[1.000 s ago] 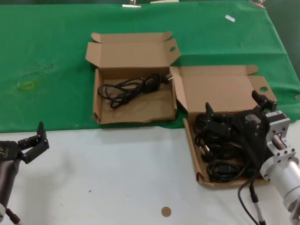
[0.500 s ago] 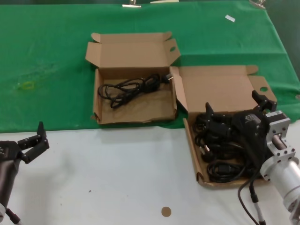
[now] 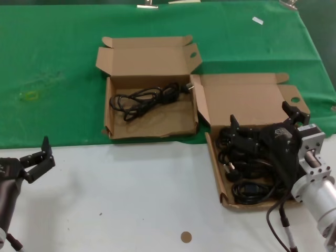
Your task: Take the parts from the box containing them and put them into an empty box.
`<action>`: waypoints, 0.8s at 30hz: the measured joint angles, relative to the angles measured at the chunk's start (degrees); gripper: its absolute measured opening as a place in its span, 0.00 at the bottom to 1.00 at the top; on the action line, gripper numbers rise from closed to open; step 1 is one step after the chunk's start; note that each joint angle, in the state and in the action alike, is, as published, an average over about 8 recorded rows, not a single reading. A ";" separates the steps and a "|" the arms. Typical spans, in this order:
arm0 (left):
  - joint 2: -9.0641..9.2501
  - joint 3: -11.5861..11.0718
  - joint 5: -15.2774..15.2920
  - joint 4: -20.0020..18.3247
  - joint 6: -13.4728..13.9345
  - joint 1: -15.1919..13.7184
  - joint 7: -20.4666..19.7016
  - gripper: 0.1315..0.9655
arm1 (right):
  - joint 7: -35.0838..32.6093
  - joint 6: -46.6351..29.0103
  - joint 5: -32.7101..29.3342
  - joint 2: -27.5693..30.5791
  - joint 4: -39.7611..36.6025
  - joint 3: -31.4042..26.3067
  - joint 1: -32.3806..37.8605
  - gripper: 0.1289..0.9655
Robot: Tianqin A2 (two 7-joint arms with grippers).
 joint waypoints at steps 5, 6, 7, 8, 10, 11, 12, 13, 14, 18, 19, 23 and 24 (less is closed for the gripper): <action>0.00 0.00 0.00 0.00 0.00 0.00 0.00 1.00 | 0.00 0.00 0.00 0.00 0.00 0.00 0.00 1.00; 0.00 0.00 0.00 0.00 0.00 0.00 0.00 1.00 | 0.00 0.00 0.00 0.00 0.00 0.00 0.00 1.00; 0.00 0.00 0.00 0.00 0.00 0.00 0.00 1.00 | 0.00 0.00 0.00 0.00 0.00 0.00 0.00 1.00; 0.00 0.00 0.00 0.00 0.00 0.00 0.00 1.00 | 0.00 0.00 0.00 0.00 0.00 0.00 0.00 1.00; 0.00 0.00 0.00 0.00 0.00 0.00 0.00 1.00 | 0.00 0.00 0.00 0.00 0.00 0.00 0.00 1.00; 0.00 0.00 0.00 0.00 0.00 0.00 0.00 1.00 | 0.00 0.00 0.00 0.00 0.00 0.00 0.00 1.00; 0.00 0.00 0.00 0.00 0.00 0.00 0.00 1.00 | 0.00 0.00 0.00 0.00 0.00 0.00 0.00 1.00; 0.00 0.00 0.00 0.00 0.00 0.00 0.00 1.00 | 0.00 0.00 0.00 0.00 0.00 0.00 0.00 1.00; 0.00 0.00 0.00 0.00 0.00 0.00 0.00 1.00 | 0.00 0.00 0.00 0.00 0.00 0.00 0.00 1.00; 0.00 0.00 0.00 0.00 0.00 0.00 0.00 1.00 | 0.00 0.00 0.00 0.00 0.00 0.00 0.00 1.00; 0.00 0.00 0.00 0.00 0.00 0.00 0.00 1.00 | 0.00 0.00 0.00 0.00 0.00 0.00 0.00 1.00; 0.00 0.00 0.00 0.00 0.00 0.00 0.00 1.00 | 0.00 0.00 0.00 0.00 0.00 0.00 0.00 1.00; 0.00 0.00 0.00 0.00 0.00 0.00 0.00 1.00 | 0.00 0.00 0.00 0.00 0.00 0.00 0.00 1.00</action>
